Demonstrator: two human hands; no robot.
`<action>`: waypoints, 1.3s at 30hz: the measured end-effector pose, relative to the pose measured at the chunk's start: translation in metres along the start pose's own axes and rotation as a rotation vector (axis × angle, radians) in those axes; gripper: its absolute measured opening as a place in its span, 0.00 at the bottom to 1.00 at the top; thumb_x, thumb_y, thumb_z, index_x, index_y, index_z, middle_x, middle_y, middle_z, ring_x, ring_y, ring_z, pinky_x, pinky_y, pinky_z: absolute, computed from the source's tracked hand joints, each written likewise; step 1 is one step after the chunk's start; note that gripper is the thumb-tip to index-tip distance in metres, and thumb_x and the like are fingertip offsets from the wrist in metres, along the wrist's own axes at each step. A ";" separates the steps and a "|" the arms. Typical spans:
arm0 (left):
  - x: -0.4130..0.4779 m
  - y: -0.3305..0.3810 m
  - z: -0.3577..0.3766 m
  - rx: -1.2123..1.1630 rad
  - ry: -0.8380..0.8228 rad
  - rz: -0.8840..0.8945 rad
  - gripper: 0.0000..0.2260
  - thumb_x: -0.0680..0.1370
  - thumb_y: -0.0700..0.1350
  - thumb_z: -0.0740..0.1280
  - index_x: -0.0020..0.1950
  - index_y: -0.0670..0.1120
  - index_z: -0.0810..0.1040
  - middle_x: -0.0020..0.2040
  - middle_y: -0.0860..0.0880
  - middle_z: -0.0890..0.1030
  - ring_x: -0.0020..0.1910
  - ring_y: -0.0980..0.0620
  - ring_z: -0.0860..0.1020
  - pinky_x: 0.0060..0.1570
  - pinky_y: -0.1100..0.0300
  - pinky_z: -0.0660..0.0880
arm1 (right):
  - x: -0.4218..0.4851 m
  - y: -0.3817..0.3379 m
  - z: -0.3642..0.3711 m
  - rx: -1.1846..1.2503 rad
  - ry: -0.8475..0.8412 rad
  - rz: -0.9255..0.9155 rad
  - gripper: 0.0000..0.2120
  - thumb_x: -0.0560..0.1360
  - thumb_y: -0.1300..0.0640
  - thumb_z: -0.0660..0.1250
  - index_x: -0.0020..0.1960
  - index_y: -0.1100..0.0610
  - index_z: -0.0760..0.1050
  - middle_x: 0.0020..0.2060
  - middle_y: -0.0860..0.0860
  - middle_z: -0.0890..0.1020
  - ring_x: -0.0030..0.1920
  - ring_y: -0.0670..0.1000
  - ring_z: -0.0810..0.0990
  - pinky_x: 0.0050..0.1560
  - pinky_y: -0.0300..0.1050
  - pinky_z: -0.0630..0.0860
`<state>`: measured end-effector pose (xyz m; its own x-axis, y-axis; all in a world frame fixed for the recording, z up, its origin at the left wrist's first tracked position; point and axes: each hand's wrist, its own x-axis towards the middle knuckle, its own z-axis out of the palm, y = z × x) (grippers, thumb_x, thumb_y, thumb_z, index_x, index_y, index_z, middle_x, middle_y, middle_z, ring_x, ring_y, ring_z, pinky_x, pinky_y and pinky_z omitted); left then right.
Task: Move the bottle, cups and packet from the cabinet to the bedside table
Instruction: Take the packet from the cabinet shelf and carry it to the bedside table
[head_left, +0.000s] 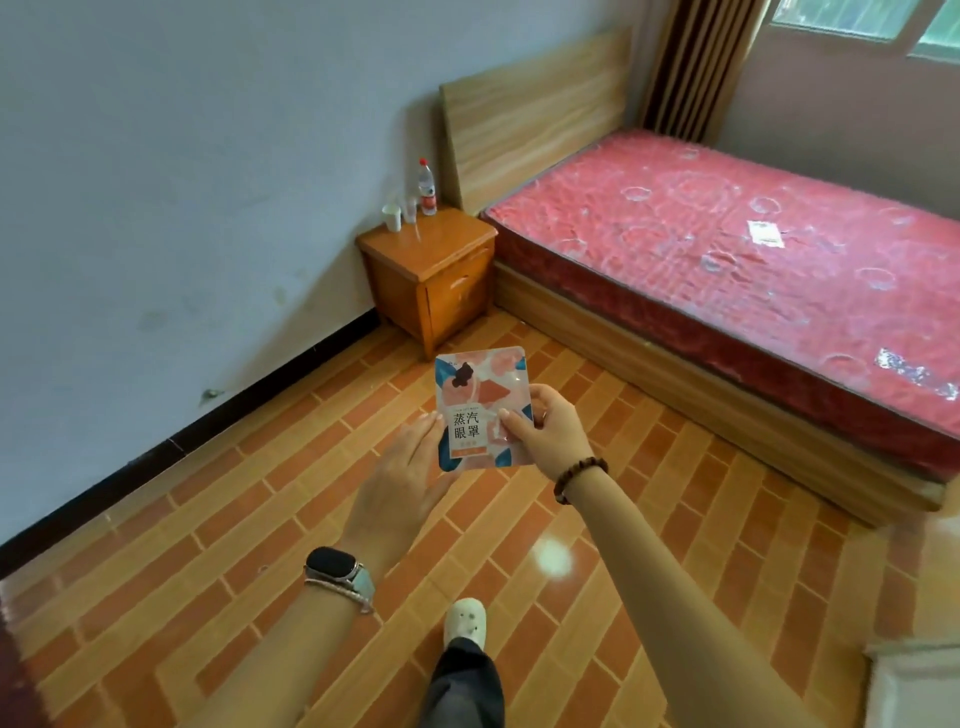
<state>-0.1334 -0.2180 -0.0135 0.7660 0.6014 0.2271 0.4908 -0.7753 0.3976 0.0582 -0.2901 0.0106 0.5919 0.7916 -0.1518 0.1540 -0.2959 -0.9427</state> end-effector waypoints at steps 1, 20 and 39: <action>0.014 -0.009 0.002 -0.005 0.007 -0.012 0.29 0.78 0.58 0.57 0.74 0.44 0.62 0.71 0.46 0.68 0.72 0.51 0.65 0.67 0.59 0.67 | 0.017 -0.003 0.003 -0.004 -0.005 -0.001 0.11 0.77 0.55 0.67 0.58 0.51 0.71 0.53 0.51 0.82 0.48 0.48 0.84 0.44 0.42 0.83; 0.280 -0.119 -0.010 -0.006 0.039 -0.050 0.31 0.77 0.60 0.53 0.75 0.44 0.61 0.74 0.47 0.65 0.74 0.50 0.60 0.70 0.55 0.60 | 0.299 -0.074 0.021 0.067 -0.041 -0.012 0.13 0.78 0.56 0.67 0.61 0.54 0.71 0.49 0.47 0.81 0.43 0.41 0.82 0.35 0.33 0.79; 0.551 -0.149 0.055 -0.022 0.081 -0.198 0.28 0.77 0.51 0.64 0.74 0.41 0.63 0.72 0.43 0.68 0.72 0.48 0.62 0.68 0.57 0.56 | 0.599 -0.080 -0.042 -0.043 -0.139 -0.035 0.13 0.77 0.56 0.68 0.60 0.56 0.74 0.49 0.51 0.84 0.44 0.46 0.84 0.36 0.38 0.82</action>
<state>0.2384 0.2185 0.0032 0.6191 0.7559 0.2129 0.6188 -0.6364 0.4605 0.4334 0.1851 0.0079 0.4704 0.8676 -0.1613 0.2084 -0.2868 -0.9350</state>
